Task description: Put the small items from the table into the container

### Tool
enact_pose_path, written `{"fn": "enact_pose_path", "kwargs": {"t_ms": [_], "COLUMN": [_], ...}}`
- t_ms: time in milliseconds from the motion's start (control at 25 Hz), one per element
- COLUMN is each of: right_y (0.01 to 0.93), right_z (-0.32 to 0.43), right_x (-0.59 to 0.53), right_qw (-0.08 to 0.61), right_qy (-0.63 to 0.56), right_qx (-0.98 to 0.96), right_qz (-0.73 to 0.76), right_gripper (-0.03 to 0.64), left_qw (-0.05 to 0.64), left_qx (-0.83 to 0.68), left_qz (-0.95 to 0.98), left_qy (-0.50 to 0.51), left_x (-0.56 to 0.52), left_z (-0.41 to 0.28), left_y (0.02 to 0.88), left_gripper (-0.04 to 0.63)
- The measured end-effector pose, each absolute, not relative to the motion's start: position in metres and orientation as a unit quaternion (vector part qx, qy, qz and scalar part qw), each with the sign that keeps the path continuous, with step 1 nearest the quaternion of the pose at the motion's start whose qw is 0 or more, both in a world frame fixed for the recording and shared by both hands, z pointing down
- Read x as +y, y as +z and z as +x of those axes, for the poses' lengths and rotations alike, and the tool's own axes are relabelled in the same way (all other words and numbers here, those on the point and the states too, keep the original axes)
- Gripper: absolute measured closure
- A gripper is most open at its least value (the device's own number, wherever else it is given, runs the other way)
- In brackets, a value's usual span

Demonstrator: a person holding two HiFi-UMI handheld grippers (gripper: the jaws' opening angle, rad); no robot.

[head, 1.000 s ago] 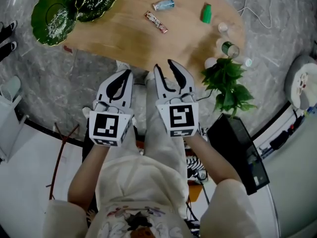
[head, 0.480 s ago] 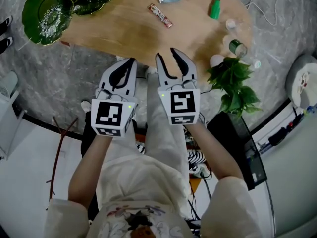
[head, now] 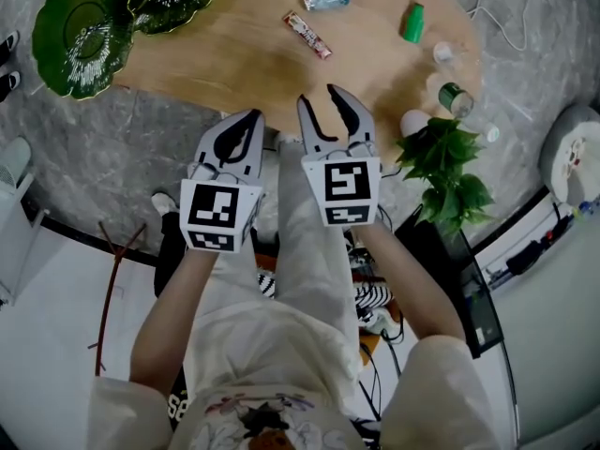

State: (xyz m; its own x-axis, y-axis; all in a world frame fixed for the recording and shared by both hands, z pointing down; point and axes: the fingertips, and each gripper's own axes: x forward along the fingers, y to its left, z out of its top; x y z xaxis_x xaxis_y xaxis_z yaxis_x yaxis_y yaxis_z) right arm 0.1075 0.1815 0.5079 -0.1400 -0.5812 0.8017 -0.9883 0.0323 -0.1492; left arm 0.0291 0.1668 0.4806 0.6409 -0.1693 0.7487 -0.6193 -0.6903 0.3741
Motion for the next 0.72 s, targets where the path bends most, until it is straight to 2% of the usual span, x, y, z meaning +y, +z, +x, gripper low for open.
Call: {"fn": "enact_pose_path", "kwargs": {"t_ms": [720], "right_y": [0.569], "right_z": [0.127], "right_x": [0.168], "right_qw": [0.315], "right_qy": [0.37], "right_qx": [-0.649], "right_qz": [0.585], "right_gripper": [0.462], "left_qw": [0.333], "left_qx": [-0.241], "left_qz": [0.839], "left_qy": [0.356], "left_x": [0.153], "left_z": [0.039], "left_y": [0.523], "left_gripper": [0.588]}}
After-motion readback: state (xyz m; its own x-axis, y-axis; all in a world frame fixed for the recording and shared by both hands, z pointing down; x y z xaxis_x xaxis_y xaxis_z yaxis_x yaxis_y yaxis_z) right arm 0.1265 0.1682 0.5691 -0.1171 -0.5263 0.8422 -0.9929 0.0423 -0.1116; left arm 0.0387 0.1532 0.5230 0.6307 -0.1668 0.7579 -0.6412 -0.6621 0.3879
